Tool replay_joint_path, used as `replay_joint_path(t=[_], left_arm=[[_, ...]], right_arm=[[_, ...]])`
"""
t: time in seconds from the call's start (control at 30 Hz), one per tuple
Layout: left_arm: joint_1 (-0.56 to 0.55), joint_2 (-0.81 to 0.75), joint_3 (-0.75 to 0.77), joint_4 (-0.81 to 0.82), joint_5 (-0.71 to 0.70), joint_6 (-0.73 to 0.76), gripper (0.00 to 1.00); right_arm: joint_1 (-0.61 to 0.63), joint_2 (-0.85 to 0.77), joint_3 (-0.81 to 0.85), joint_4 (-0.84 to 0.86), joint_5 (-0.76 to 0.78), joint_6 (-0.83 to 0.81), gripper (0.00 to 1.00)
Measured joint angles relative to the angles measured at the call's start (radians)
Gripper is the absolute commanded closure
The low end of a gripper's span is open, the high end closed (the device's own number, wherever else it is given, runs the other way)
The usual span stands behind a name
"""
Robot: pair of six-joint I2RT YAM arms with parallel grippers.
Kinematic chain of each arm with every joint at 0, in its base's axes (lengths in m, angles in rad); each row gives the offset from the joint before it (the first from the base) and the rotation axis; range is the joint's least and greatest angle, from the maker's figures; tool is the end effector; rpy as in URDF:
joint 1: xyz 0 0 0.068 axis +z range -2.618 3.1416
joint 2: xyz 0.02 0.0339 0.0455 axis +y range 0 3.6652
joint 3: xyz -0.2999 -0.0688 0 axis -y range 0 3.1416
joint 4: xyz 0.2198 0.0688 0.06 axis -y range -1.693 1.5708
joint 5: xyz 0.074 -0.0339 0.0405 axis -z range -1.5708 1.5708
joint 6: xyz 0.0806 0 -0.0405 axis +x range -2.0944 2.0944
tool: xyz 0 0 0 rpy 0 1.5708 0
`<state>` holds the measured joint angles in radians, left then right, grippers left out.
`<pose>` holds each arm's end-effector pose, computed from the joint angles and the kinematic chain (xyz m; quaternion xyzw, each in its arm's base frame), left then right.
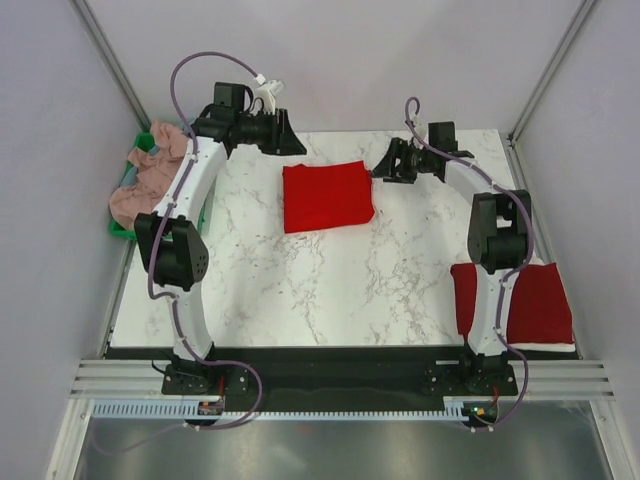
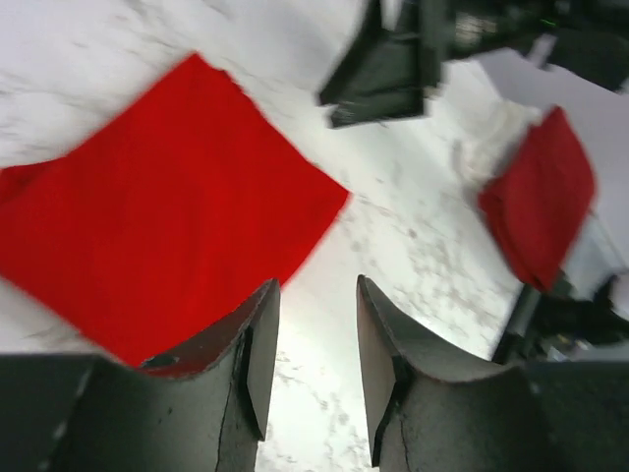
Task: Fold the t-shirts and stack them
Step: Fold the tshirt, then neatly place the folded tshirt to the corner
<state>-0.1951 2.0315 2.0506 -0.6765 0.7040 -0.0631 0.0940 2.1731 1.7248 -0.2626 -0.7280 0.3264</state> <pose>0.4599 -0.1441 0.3636 0.2073 0.8306 -0.3602 0.3707 0.5084 0.1018 0.2319 -0.0489 0.8609 0.3978 0.3134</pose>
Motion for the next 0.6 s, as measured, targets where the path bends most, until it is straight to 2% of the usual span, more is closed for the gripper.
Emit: replay_joint_path(t=[0.17, 0.4, 0.47, 0.6], left_arm=[[-0.024, 0.06, -0.109, 0.023, 0.3, -0.018, 0.59], [-0.117, 0.224, -0.235, 0.045, 0.5, -0.097, 0.61], [-0.142, 0.259, -0.265, 0.092, 0.555, -0.164, 0.62], [-0.157, 0.331, -0.294, 0.286, 0.645, -0.354, 0.62]], right_arm=[[-0.017, 0.098, -0.002, 0.007, -0.084, 0.046, 0.26], [-0.038, 0.215, 0.024, 0.055, -0.187, 0.135, 0.25], [-0.04, 0.219, 0.024, 0.081, -0.199, 0.16, 0.25], [-0.039, 0.235, 0.024, 0.139, -0.211, 0.2, 0.25]])
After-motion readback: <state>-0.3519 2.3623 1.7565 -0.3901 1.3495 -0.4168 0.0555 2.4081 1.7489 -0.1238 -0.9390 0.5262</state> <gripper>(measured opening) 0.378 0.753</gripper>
